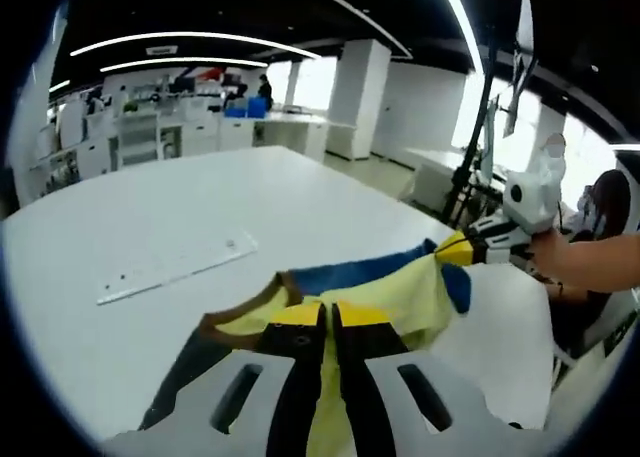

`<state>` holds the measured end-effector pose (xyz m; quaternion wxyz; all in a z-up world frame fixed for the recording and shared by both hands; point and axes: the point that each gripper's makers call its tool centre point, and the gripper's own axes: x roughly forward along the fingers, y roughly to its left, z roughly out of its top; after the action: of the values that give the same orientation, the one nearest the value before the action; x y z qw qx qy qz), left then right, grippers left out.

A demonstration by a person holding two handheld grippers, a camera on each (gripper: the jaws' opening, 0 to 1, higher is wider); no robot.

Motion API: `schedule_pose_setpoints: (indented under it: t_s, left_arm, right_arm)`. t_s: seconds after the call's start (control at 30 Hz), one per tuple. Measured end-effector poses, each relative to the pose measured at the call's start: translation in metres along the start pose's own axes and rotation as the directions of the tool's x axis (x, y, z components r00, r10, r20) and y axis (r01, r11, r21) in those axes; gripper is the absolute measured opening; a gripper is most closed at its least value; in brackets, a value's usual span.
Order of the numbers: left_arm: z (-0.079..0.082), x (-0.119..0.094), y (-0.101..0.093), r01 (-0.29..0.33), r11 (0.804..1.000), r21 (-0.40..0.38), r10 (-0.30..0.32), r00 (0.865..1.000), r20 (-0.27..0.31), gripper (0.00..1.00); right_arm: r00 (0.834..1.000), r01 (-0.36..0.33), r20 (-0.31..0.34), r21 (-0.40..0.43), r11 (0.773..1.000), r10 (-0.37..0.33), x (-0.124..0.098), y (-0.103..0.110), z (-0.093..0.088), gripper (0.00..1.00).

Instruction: Fold the garment on the visible template until the final outline fits inside the template.

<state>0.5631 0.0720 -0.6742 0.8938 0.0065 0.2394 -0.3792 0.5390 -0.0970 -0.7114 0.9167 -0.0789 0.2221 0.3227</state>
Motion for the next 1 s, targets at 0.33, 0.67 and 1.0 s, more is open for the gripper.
schedule_pose_setpoints:
  t_s: [0.33,0.67,1.0]
  left_arm:
    - [-0.037,0.03,0.026,-0.065,0.996,-0.068,0.055,0.989,-0.139,0.06]
    - [-0.08,0.038,0.027,-0.072,0.987,-0.143,0.036,0.97,-0.24,0.24]
    - [-0.063,0.024,0.017,-0.033,0.987,-0.156,0.01,0.989,-0.144,0.28]
  right_arm:
    - [0.994,0.019,-0.113,0.056,0.998,-0.013,0.024,-0.015,-0.029,0.0]
    - [0.976,0.021,-0.219,0.042,0.999,-0.011,0.034,-0.017,-0.054,0.0]
    - [0.995,0.011,-0.1,0.055,0.998,-0.005,0.021,-0.015,-0.029,0.1]
